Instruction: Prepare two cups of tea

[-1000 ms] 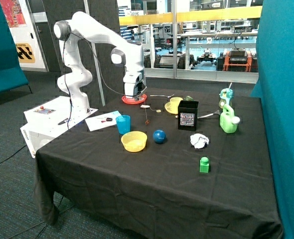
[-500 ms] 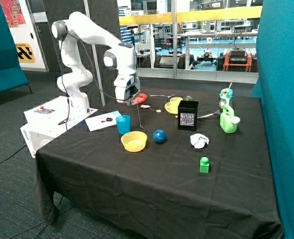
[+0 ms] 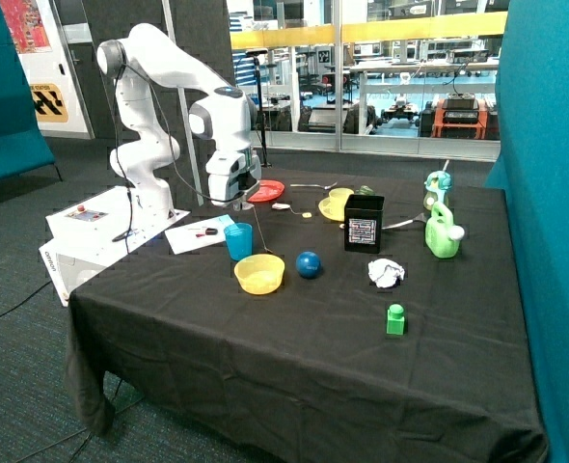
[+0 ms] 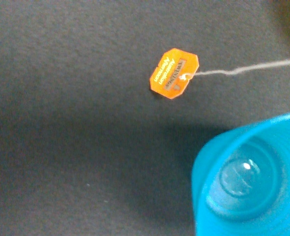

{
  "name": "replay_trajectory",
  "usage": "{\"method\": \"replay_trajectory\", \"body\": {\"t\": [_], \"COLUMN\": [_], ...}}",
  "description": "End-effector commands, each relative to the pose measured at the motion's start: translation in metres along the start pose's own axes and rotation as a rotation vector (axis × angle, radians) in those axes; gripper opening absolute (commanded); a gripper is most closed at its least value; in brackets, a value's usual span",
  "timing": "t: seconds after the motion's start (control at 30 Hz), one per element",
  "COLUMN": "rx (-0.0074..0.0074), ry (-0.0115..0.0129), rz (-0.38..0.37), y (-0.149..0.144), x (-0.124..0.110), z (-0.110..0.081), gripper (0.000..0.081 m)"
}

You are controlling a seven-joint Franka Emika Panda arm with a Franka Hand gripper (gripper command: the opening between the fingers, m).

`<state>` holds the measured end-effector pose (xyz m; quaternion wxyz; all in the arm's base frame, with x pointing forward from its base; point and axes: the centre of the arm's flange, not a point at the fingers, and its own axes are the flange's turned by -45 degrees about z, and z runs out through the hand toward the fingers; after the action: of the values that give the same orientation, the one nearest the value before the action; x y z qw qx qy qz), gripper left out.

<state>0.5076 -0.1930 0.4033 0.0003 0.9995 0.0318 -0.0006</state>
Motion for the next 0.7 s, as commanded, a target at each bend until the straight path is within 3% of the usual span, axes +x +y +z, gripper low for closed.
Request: {"method": "replay_trajectory", "body": {"t": [0.0, 0.67], "rx": [0.0006, 0.0006], "ry": [0.0012, 0.0012], "rz": [0.009, 0.035], "y": [0.013, 0.031], "x": [-0.007, -0.025], "z": [0.005, 0.034], "gripper": [0.0, 0.0]}}
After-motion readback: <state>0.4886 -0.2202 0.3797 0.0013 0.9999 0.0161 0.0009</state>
